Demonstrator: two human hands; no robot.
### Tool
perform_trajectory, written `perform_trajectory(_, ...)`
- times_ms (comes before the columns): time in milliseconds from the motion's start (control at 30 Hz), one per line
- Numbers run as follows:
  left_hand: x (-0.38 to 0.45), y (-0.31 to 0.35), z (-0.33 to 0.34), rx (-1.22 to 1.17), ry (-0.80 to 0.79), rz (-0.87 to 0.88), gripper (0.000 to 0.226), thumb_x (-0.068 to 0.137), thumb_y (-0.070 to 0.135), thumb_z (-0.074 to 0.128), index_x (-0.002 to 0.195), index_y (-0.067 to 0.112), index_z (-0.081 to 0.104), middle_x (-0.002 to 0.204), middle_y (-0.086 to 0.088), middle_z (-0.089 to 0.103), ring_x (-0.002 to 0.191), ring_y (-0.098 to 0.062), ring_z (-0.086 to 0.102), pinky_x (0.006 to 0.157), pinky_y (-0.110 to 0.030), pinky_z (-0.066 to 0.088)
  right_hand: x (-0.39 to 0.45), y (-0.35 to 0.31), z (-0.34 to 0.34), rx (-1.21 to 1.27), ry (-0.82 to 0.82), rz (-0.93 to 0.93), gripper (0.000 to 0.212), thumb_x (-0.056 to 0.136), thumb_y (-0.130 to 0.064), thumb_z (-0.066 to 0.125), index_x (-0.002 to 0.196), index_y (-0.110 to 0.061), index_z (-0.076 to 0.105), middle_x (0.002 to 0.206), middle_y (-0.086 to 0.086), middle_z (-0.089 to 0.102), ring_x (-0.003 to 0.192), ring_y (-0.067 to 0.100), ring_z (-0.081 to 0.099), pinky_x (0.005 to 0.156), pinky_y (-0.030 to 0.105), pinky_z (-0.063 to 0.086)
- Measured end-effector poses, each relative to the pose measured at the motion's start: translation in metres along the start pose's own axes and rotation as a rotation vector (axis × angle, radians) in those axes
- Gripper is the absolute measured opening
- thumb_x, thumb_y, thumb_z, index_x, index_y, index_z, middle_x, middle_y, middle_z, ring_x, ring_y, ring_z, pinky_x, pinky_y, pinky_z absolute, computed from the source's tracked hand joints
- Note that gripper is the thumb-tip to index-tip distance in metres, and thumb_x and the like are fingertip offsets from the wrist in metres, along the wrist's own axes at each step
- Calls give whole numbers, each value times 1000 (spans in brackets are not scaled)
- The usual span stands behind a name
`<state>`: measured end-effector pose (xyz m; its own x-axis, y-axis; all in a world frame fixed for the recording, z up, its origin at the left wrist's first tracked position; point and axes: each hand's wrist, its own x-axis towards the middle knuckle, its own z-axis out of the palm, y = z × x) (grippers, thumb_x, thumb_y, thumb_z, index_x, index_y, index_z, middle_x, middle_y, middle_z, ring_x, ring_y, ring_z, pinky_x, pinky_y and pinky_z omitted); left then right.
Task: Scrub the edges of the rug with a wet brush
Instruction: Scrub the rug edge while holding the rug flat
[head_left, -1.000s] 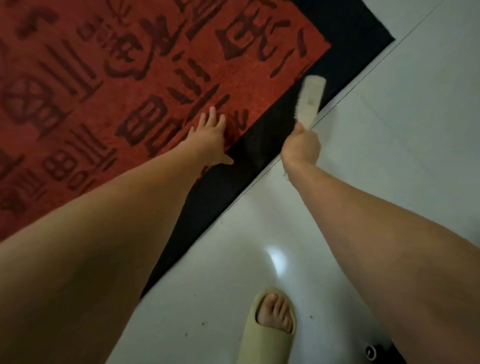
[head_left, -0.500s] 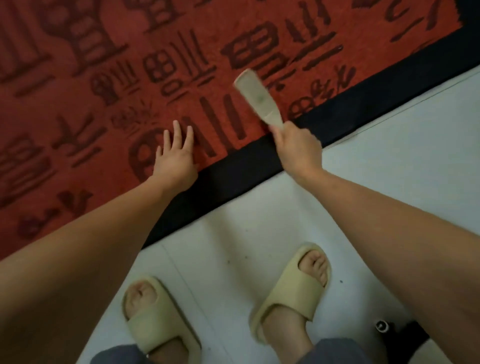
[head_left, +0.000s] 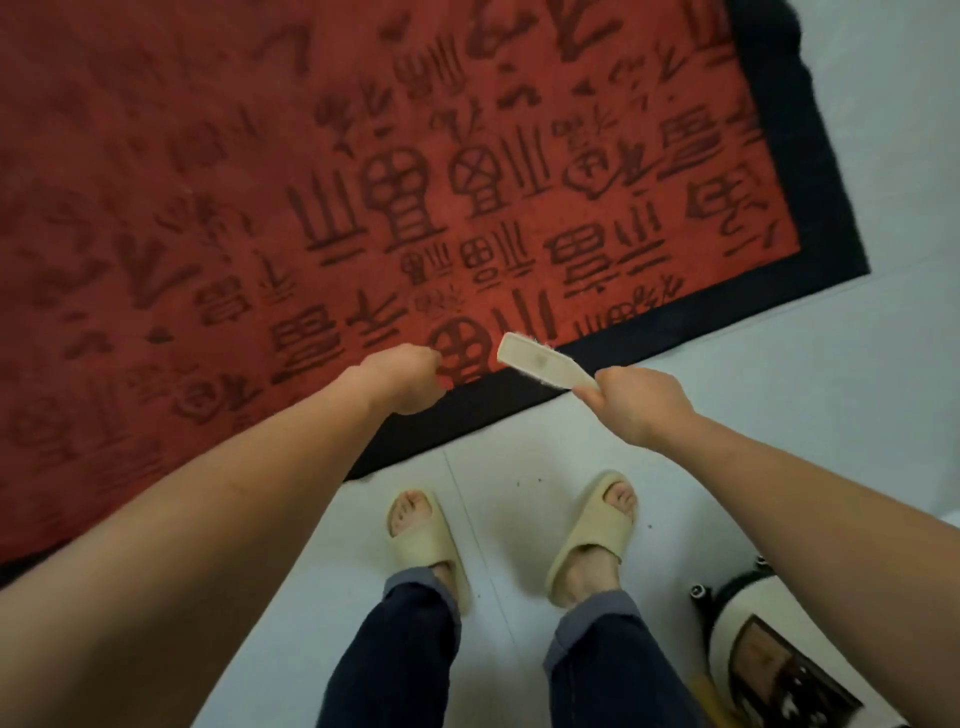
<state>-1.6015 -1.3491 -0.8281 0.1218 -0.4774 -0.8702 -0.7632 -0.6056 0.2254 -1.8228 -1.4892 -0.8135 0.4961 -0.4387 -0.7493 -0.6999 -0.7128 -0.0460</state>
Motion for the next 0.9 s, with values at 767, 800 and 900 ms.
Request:
perform_trajectory(767,-541,-139,-35,-315,419,-306,34,98,39,51,122,16,54,122,-5,60,105,-26,58,81,-37,48,-342,-348,-234,-301,112,-464,26,96,-36,47,89,-13,59,88,7,65,72,28,57,63,31,42)
perform_trajectory(800,-578,-169,-19,-359,447,-353,29,98,38,50,118,17,55,115,-3,60,98,-25,57,75,-35,46,-360,-396,-234,-370,121,-549,24,96,-35,48,91,-14,59,86,5,62,72,26,57,62,31,42)
perform_trajectory(900,-639,-229,6,-445,522,-438,34,98,38,50,127,21,54,111,-1,61,97,-24,59,73,-35,46,-395,-498,-231,-471,145,-679,20,96,-29,46,86,-14,55,80,2,58,68,23,56,58,30,41)
